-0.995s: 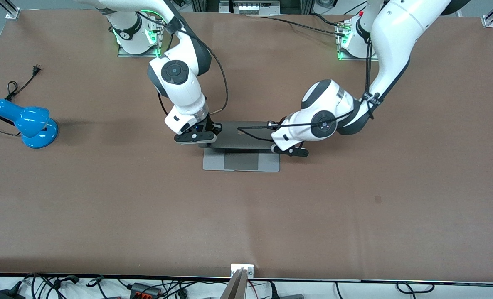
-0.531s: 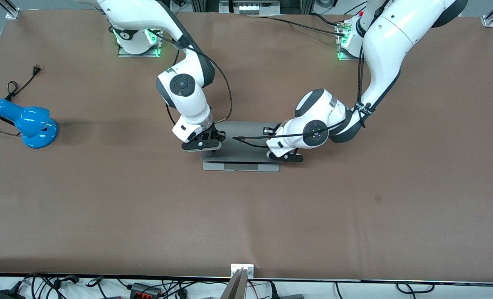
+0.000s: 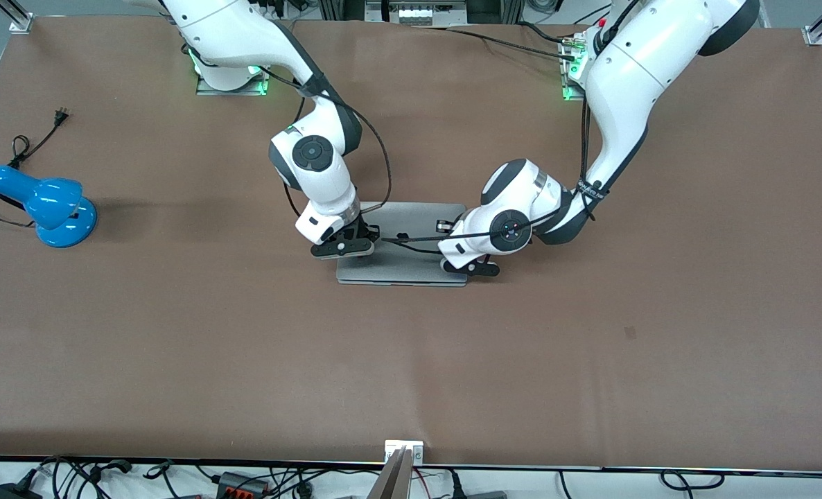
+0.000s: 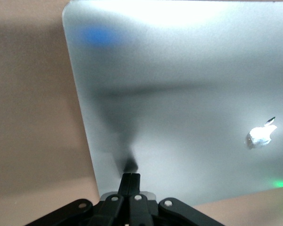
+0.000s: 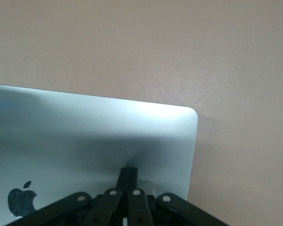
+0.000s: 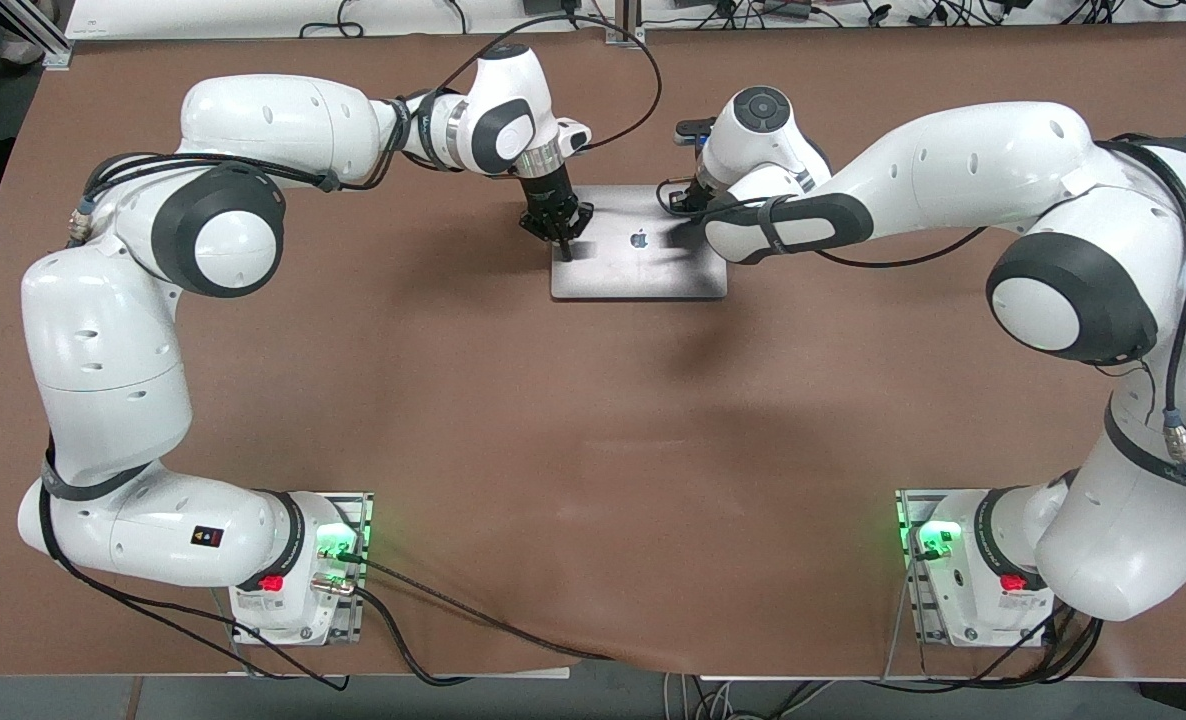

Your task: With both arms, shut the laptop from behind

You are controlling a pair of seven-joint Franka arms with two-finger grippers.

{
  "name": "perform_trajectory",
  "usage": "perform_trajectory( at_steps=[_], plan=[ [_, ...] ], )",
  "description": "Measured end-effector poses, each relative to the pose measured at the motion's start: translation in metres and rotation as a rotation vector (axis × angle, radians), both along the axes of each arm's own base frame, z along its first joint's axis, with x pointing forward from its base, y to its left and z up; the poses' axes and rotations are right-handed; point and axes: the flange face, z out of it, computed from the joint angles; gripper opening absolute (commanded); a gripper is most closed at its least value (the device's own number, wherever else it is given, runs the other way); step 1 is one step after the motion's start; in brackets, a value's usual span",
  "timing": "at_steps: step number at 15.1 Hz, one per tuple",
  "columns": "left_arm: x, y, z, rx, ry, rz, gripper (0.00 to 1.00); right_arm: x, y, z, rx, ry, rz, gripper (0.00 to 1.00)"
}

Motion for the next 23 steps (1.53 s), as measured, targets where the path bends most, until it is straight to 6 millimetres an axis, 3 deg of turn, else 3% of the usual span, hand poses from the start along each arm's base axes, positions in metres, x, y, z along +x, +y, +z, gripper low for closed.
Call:
perform_trajectory(
  at_steps=[5, 15, 19, 23],
  plan=[
    [0.0, 0.0, -0.008, 0.016, -0.014, -0.022, 0.01, -0.002, 0.001, -0.013, -0.007, 0.012, 0.003, 0.0],
    [0.007, 0.002, -0.004, 0.017, -0.029, -0.017, 0.01, 0.001, 0.003, -0.009, -0.006, 0.007, 0.004, 0.0],
    [0.014, 0.007, 0.013, 0.036, -0.033, -0.004, 0.01, 0.015, 0.007, 0.016, -0.064, 0.057, 0.0, 0.0],
    [0.02, 0.026, 0.06, 0.087, -0.018, -0.014, 0.01, 0.018, 0.003, 0.065, -0.144, 0.131, 0.018, 0.0]
  ],
)
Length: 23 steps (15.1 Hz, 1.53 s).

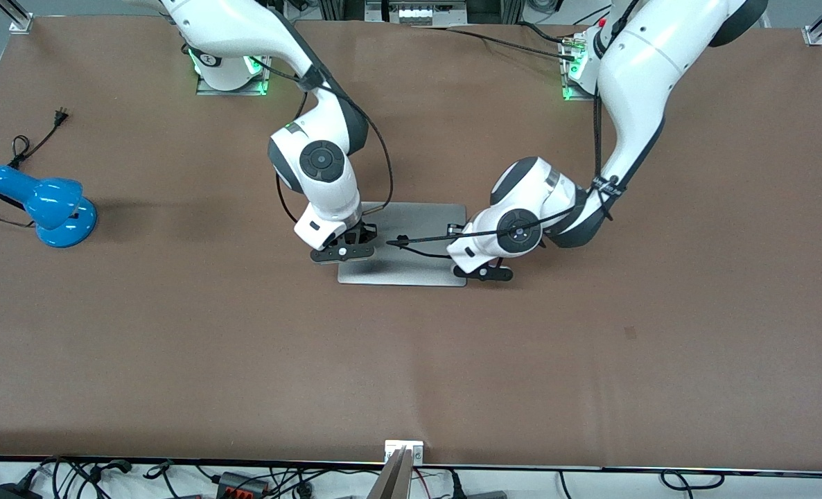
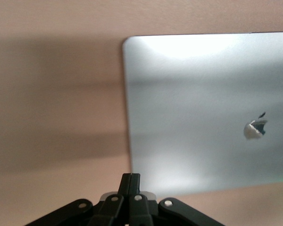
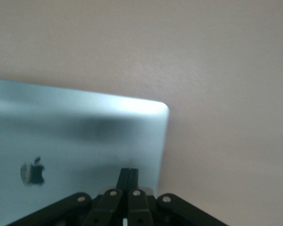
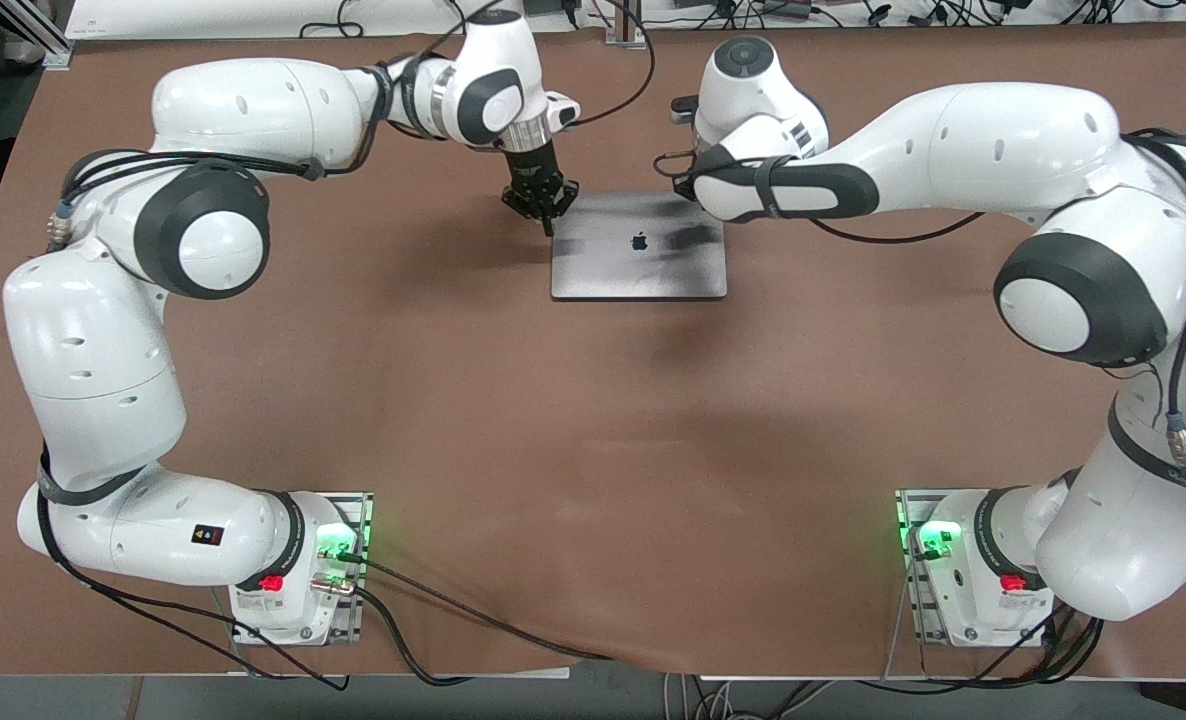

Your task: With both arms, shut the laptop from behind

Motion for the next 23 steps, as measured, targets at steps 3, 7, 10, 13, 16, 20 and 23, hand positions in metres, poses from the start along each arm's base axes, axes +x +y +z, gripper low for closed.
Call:
perform_trajectory(
  at_steps=[3, 7, 10, 13, 16, 20, 23],
  plan=[
    [0.002, 0.021, 0.047, 0.046, 0.011, -0.005, 0.01, -0.007, -0.018, 0.053, -0.064, 0.066, 0.01, 0.3],
    [-0.004, 0.066, 0.105, 0.107, 0.049, -0.045, 0.01, -0.001, -0.071, 0.132, -0.098, 0.108, -0.002, 1.0],
    [-0.011, 0.116, 0.157, 0.139, 0.049, -0.069, 0.01, 0.01, -0.111, 0.18, -0.097, 0.11, -0.037, 1.0],
    [-0.025, 0.161, 0.211, 0.164, 0.06, -0.104, 0.05, 0.026, -0.151, 0.22, -0.102, 0.135, -0.038, 1.0],
    [-0.035, 0.208, 0.246, 0.16, 0.079, -0.139, 0.05, 0.044, -0.211, 0.244, -0.079, 0.187, -0.019, 1.0],
    [-0.051, 0.23, 0.269, 0.175, 0.121, -0.148, 0.04, 0.053, -0.325, 0.269, 0.047, 0.31, -0.059, 1.0],
    [-0.058, 0.23, 0.277, 0.178, 0.128, -0.161, 0.04, 0.053, -0.398, 0.292, 0.094, 0.29, -0.09, 1.0]
  ],
)
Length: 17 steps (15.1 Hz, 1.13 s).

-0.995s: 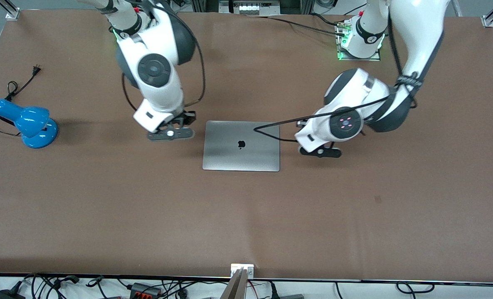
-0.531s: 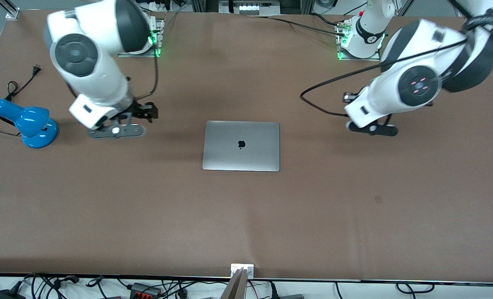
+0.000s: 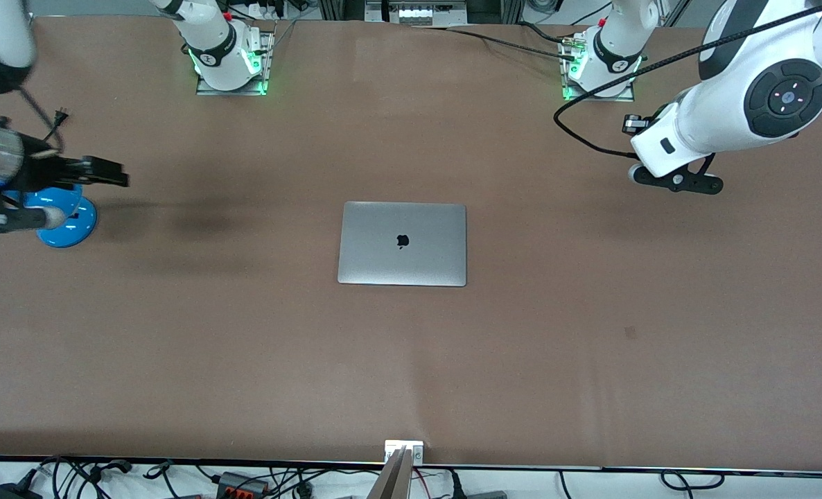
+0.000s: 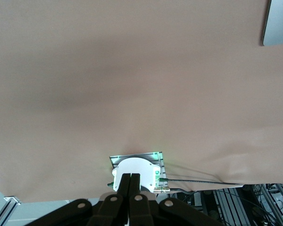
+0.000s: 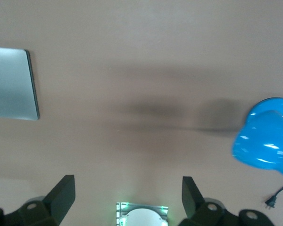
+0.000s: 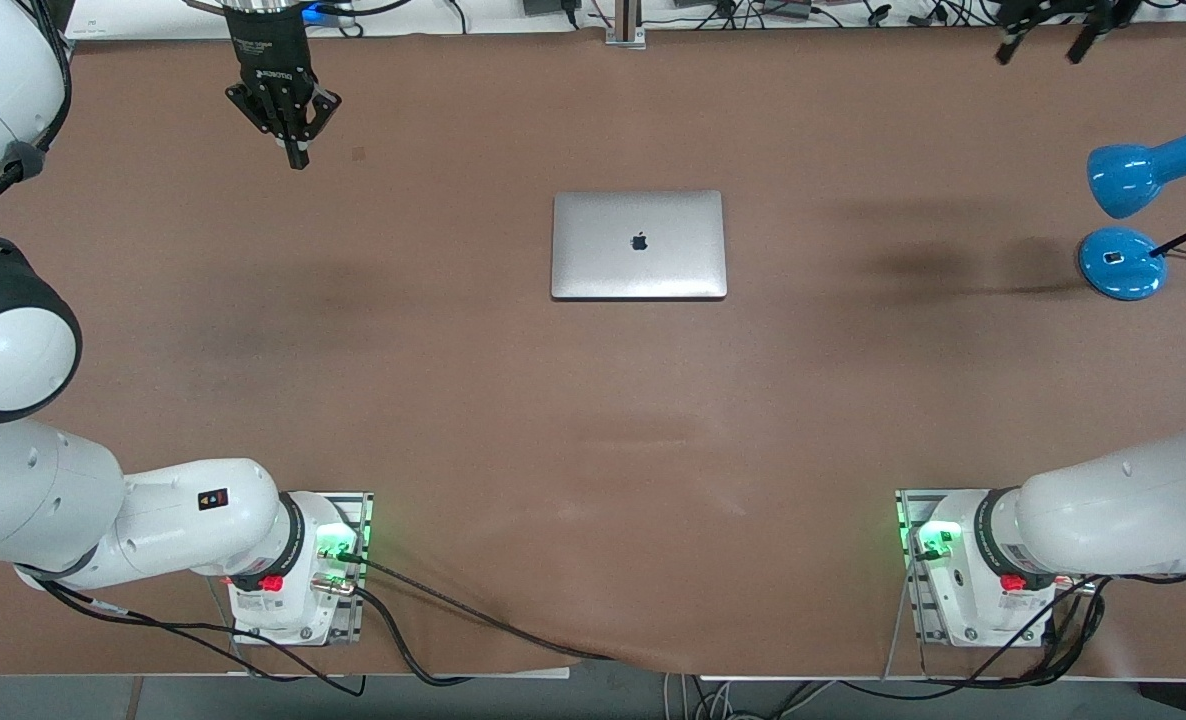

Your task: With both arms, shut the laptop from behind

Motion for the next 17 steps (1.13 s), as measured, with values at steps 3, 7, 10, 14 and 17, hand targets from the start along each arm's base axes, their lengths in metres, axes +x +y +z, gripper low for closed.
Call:
perform_trajectory(
  at_steps=[3, 7, 10, 14, 17],
  plan=[
    [-0.002, -0.003, 0.004, -0.02, -0.001, -0.004, 0.22, -0.006, -0.024, 0.031, -0.004, -0.101, -0.033, 1.0],
    [-0.003, -0.002, 0.01, -0.022, -0.018, -0.001, 1.0, -0.033, -0.029, 0.072, -0.055, -0.276, -0.056, 1.0],
    [0.004, 0.01, 0.023, -0.028, -0.061, 0.027, 1.0, -0.049, -0.024, 0.048, -0.062, -0.234, -0.124, 1.0],
    [0.02, 0.046, 0.035, -0.035, -0.143, 0.098, 1.0, -0.047, -0.019, 0.03, -0.063, -0.21, -0.126, 1.0],
    [0.029, 0.067, 0.051, -0.039, -0.199, 0.138, 1.0, -0.046, -0.021, 0.027, -0.043, -0.204, -0.141, 1.0]
  ],
)
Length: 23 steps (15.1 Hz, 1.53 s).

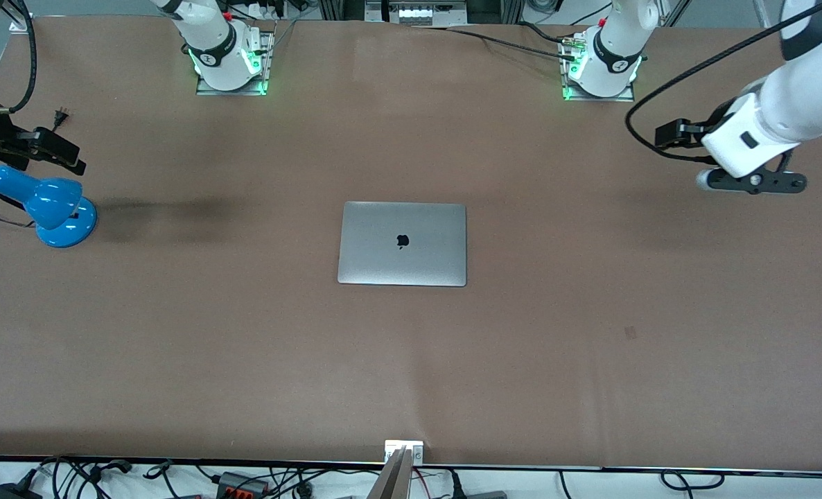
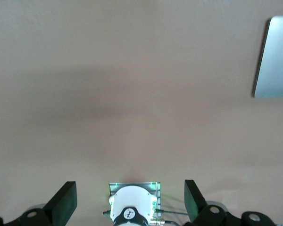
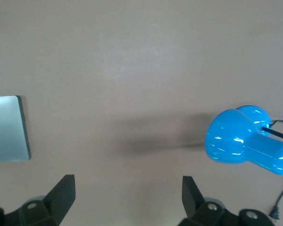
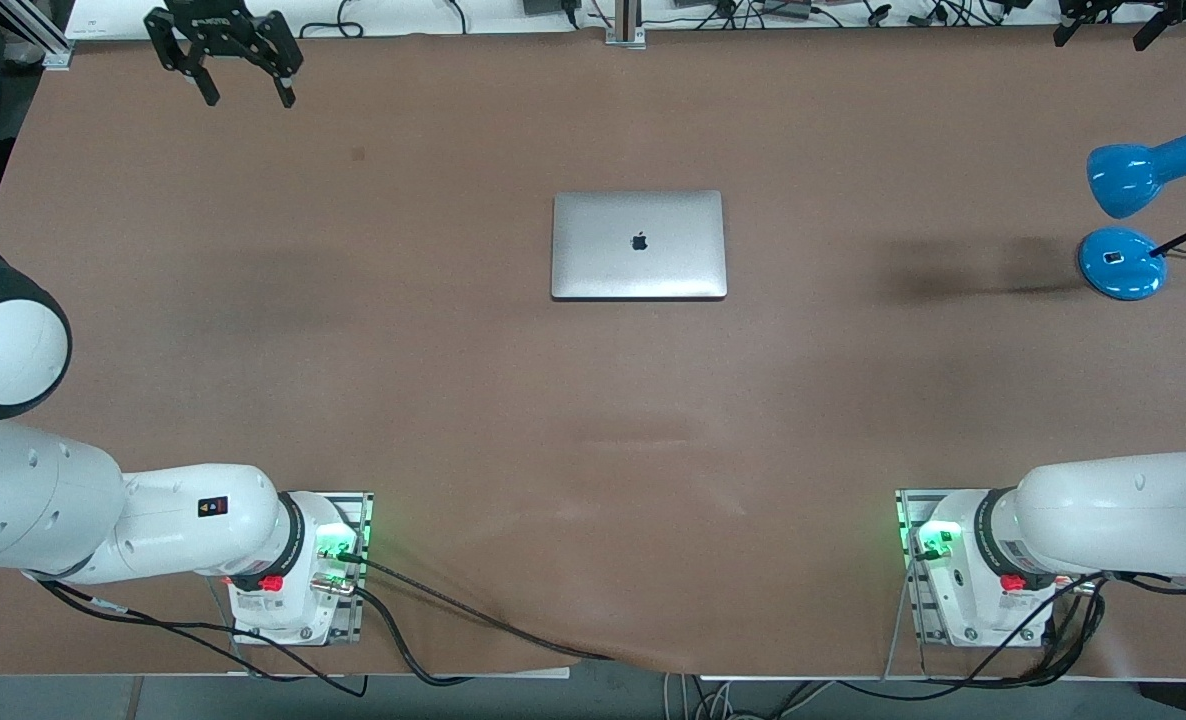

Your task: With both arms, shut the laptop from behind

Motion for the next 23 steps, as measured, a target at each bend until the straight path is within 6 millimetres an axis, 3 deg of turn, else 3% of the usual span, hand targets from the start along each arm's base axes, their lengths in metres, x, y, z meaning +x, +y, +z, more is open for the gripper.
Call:
perform_trajectory(
  at_steps=[2, 5, 9, 15, 23],
  plan=[
    [0.008, 0.006, 0.009, -0.008, -0.072, 0.012, 1.0, 0.004, -0.006, -0.007, 0.013, 0.012, -0.014, 1.0],
    [0.002, 0.006, 0.015, -0.002, -0.111, 0.017, 1.0, 0.006, -0.007, -0.014, 0.014, 0.026, -0.016, 1.0],
    [-0.018, 0.019, -0.003, 0.002, -0.106, 0.054, 1.0, 0.006, -0.006, -0.012, 0.014, 0.025, -0.013, 1.0],
    [-0.014, 0.048, -0.013, -0.023, -0.126, 0.119, 1.0, 0.006, -0.005, -0.012, 0.014, 0.025, -0.014, 1.0],
    [-0.02, 0.044, -0.001, -0.024, -0.148, 0.111, 1.0, 0.006, -0.003, -0.013, 0.014, 0.027, -0.011, 1.0]
  ],
)
